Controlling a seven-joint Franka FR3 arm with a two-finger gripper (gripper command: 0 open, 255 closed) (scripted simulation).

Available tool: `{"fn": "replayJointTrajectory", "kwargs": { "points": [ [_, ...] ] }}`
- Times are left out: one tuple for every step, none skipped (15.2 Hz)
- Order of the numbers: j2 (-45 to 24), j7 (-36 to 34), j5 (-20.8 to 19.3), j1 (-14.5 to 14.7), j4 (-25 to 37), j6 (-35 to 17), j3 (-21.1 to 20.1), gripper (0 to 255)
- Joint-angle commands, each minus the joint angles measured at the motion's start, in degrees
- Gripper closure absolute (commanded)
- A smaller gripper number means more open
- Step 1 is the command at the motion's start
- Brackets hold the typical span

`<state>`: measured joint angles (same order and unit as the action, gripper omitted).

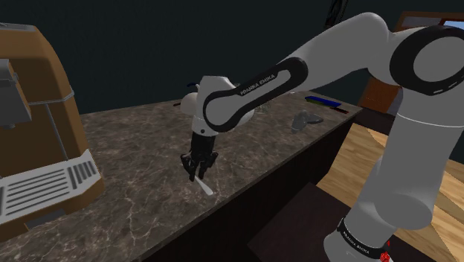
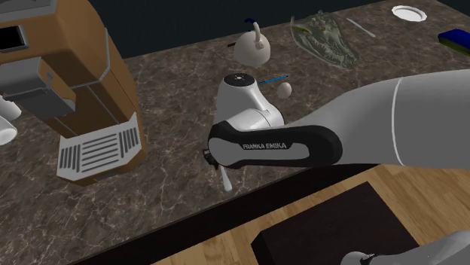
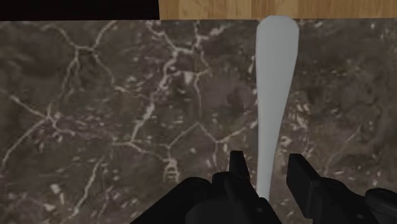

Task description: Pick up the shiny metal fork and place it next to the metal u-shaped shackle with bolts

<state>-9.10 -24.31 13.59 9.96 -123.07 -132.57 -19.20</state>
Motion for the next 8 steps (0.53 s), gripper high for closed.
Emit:
{"fn": "replayJointTrajectory", "kwargs": {
  "points": [
    [0.9, -0.1, 0.1, -0.1, 0.6, 1.5, 0.0, 255],
    [1.4, -0.2, 0.1, -0.2, 0.9, 2.2, 0.0, 255],
    [1.8, -0.2, 0.2, -0.2, 1.2, 2.9, 0.0, 255],
    [2.2, -0.3, 0.2, -0.3, 1.5, 3.6, 0.0, 255],
    [2.7, -0.4, 0.3, -0.3, 1.8, 4.4, 0.0, 255],
    [3.1, -0.5, 0.3, -0.4, 2.1, 5.1, 0.0, 255],
    [3.5, -0.6, 0.3, -0.4, 2.4, 5.8, 0.0, 255],
    [3.9, -0.7, 0.4, -0.4, 2.8, 6.5, 0.1, 255]
  ]
}}
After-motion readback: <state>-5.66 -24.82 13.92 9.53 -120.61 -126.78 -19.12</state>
